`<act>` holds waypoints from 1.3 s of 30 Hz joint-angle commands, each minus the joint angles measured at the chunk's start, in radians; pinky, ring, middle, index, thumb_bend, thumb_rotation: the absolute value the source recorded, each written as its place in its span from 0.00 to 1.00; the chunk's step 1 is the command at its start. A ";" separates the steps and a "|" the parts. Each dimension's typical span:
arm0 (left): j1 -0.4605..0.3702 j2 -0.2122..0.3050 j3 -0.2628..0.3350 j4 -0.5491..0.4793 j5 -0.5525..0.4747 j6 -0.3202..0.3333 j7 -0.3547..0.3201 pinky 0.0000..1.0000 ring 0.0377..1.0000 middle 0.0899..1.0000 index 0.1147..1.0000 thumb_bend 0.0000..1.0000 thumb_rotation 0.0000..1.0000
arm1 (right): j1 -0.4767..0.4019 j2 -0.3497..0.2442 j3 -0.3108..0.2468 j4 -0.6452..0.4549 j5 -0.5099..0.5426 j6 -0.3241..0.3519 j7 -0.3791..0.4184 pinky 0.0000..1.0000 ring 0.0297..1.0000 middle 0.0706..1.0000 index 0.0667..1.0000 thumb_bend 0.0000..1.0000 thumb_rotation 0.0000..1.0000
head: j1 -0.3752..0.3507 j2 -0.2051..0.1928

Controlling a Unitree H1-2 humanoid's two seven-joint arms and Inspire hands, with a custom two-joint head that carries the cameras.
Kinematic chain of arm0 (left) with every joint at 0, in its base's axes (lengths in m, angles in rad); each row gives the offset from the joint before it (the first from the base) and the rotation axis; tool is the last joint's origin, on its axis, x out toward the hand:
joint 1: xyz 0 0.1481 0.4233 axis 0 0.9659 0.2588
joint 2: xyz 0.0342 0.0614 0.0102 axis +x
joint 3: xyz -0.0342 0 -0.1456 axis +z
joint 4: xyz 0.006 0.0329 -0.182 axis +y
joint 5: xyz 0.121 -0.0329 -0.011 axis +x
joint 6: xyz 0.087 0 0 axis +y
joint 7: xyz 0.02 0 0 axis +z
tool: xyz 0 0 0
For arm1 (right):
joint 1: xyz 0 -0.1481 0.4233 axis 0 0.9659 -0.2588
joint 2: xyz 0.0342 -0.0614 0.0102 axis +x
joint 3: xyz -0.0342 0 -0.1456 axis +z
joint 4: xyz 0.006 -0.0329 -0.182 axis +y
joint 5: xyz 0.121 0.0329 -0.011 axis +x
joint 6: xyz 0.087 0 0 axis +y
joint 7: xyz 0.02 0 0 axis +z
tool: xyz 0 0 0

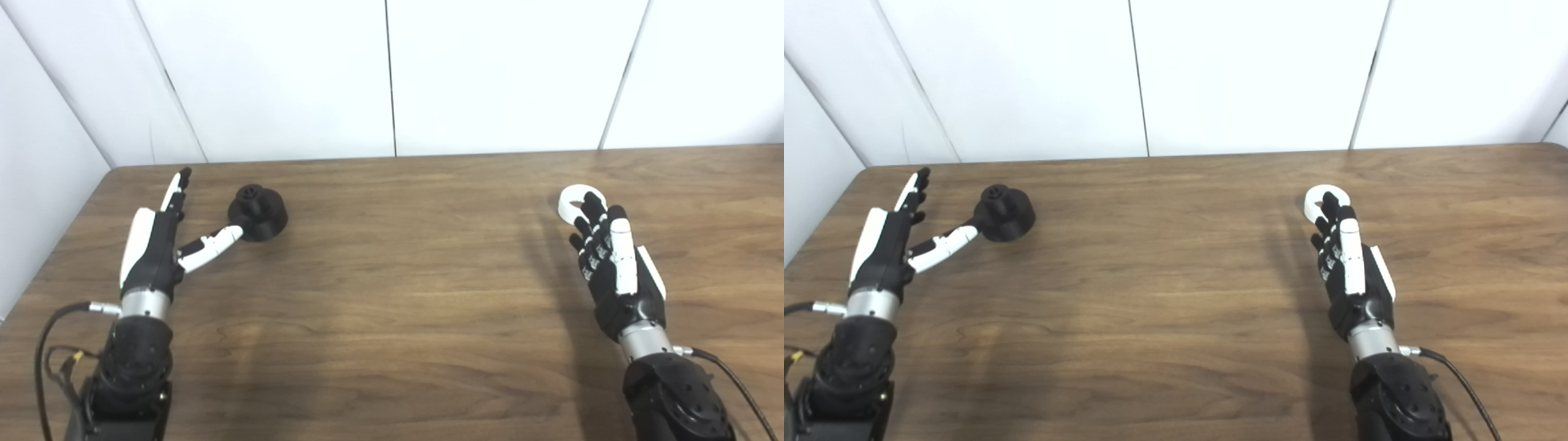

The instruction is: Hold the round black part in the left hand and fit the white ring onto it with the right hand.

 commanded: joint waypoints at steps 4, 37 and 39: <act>-0.107 0.102 -0.016 0.074 0.052 -0.004 -0.031 0.83 0.94 0.96 1.00 0.94 0.40 | -0.037 0.002 0.004 -0.023 -0.002 -0.037 0.011 1.00 1.00 1.00 0.96 0.45 1.00 | -0.004 0.002; -0.390 0.302 -0.276 0.480 0.091 -0.042 -0.361 0.91 0.98 0.95 0.91 1.00 0.46 | -0.031 0.001 -0.008 -0.028 -0.003 -0.043 0.004 1.00 1.00 0.99 0.96 0.45 1.00 | -0.016 -0.008; -0.392 0.303 -0.284 0.488 0.099 -0.050 -0.357 0.90 0.98 0.95 0.92 1.00 0.46 | -0.031 0.001 -0.010 -0.027 -0.001 -0.044 0.004 1.00 1.00 0.99 0.96 0.45 1.00 | -0.016 -0.008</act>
